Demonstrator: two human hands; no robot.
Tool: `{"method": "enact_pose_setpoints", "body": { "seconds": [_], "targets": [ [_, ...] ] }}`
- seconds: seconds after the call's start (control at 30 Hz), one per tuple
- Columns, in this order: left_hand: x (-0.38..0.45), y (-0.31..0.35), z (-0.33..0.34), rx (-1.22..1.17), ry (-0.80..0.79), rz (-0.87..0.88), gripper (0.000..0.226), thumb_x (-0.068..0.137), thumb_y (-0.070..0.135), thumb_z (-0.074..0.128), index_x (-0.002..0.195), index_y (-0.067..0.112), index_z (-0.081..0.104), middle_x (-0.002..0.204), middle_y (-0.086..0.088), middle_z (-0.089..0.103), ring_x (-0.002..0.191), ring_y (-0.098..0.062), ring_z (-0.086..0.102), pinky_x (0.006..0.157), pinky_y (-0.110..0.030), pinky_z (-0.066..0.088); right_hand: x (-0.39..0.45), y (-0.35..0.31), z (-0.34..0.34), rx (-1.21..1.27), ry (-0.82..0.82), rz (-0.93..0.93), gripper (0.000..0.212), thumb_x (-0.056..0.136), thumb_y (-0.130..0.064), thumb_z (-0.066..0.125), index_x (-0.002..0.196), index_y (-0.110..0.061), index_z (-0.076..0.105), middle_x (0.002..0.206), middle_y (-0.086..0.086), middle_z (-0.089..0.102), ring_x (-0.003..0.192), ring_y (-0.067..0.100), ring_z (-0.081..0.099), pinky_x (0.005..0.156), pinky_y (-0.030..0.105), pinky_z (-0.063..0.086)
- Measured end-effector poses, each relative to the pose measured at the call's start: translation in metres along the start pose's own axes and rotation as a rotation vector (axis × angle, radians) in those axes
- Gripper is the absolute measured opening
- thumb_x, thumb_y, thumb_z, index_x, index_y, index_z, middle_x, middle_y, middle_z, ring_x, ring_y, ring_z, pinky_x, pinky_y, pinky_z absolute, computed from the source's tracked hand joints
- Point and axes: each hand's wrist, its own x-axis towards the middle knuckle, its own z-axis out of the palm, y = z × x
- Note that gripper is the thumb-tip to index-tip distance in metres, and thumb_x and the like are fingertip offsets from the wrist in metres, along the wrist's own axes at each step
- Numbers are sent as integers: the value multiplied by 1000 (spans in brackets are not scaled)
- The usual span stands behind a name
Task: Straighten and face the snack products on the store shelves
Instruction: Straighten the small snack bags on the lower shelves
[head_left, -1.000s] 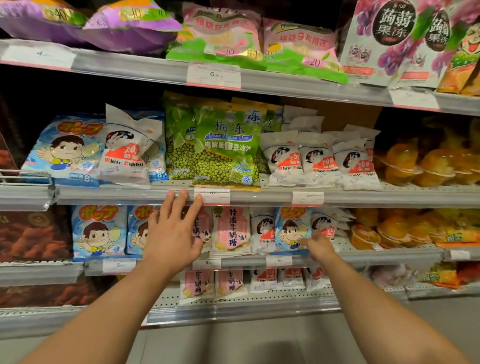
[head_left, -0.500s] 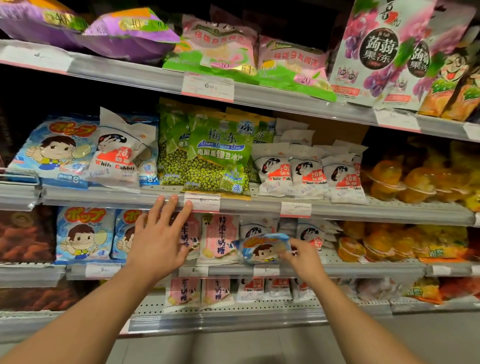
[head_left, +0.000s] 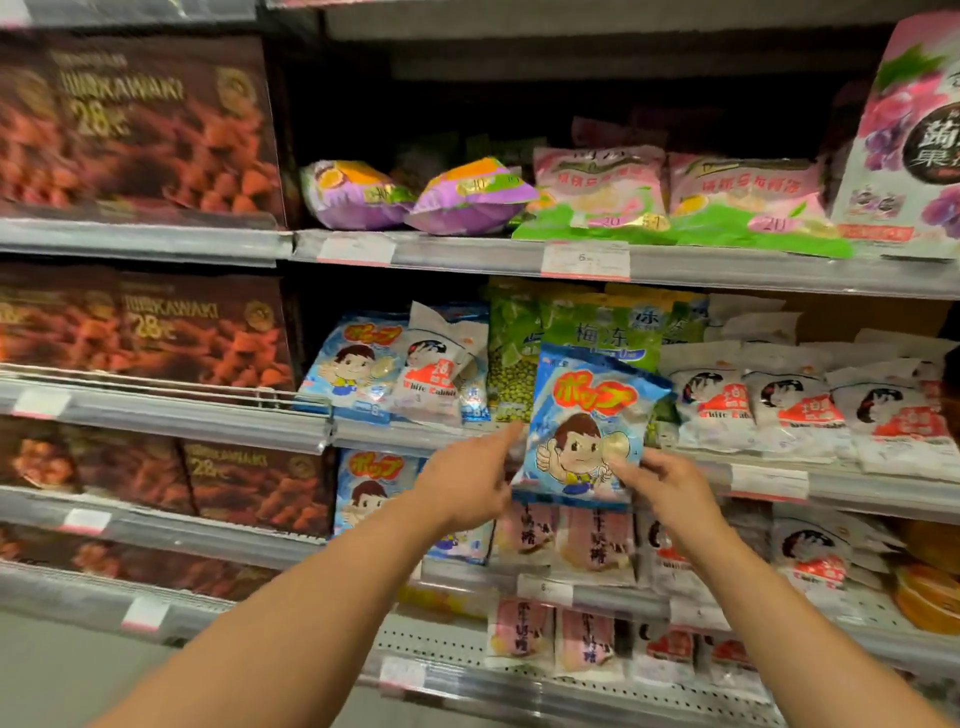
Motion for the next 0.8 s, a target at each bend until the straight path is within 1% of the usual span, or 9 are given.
{"method": "enact_pose_setpoints", "body": {
  "seconds": [0.1, 0.23, 0.3, 0.37, 0.43, 0.53, 0.67, 0.73, 0.8],
  "targets": [
    [2, -17, -16, -84, 220, -136, 56, 96, 24, 53, 150, 26, 41, 137, -2, 62, 117, -26, 61, 89, -43, 55, 19, 3, 19, 9, 33, 41, 11, 93, -25, 73, 98, -19, 79, 95, -6, 80, 93, 15, 74, 79, 30, 55],
    [9, -54, -29, -153, 472, -252, 44, 96, 20, 56, 139, 19, 51, 126, -5, 62, 111, -26, 59, 86, -39, 50, 33, 0, 24, 171, 89, 182, 29, 89, -22, 77, 75, 3, 70, 77, 14, 73, 53, 16, 60, 46, 21, 46],
    [15, -73, -34, -109, 555, -243, 42, 99, 24, 56, 139, 14, 50, 127, -7, 57, 116, -28, 54, 92, -40, 46, 37, -2, 24, 214, 80, 248, 31, 88, -21, 78, 80, 7, 70, 62, 7, 68, 41, 10, 52, 41, 19, 43],
    [22, -87, -35, -71, 569, -235, 50, 101, 35, 57, 143, 11, 46, 134, -8, 56, 123, -27, 51, 100, -41, 44, 38, -3, 23, 221, 87, 266, 29, 87, -21, 79, 84, 7, 73, 59, 5, 68, 39, 9, 51, 40, 18, 44],
    [29, -92, -33, -94, 556, -296, 64, 99, 47, 59, 146, 8, 43, 138, -11, 55, 128, -28, 50, 104, -42, 44, 39, -2, 25, 236, 80, 267, 30, 85, -24, 81, 87, 5, 76, 74, 16, 76, 47, 14, 56, 44, 21, 47],
    [43, -95, -24, -260, 547, -461, 72, 90, 55, 68, 137, 6, 44, 129, -16, 60, 122, -35, 55, 94, -46, 50, 36, -5, 26, 252, 87, 262, 32, 85, -25, 81, 92, 6, 76, 88, 21, 77, 69, 24, 65, 58, 27, 54],
    [54, -96, -16, -334, 565, -516, 90, 81, 65, 72, 145, 12, 36, 124, -16, 60, 120, -36, 54, 93, -54, 53, 35, -11, 25, 243, 67, 294, 28, 86, -26, 80, 90, 2, 77, 78, 13, 77, 51, 13, 61, 48, 23, 52],
    [59, -101, -12, -341, 561, -542, 87, 78, 64, 75, 140, 16, 38, 120, -14, 60, 113, -35, 56, 90, -55, 54, 35, -12, 24, 224, 66, 301, 30, 85, -27, 81, 90, 2, 77, 80, 17, 77, 50, 13, 58, 47, 23, 51],
    [61, -103, -15, -415, 560, -541, 71, 74, 59, 81, 124, 21, 48, 112, -10, 64, 101, -30, 62, 84, -49, 58, 35, -13, 24, 221, 68, 313, 31, 84, -28, 81, 90, 2, 77, 81, 18, 76, 50, 14, 56, 48, 25, 50]
  ]
}}
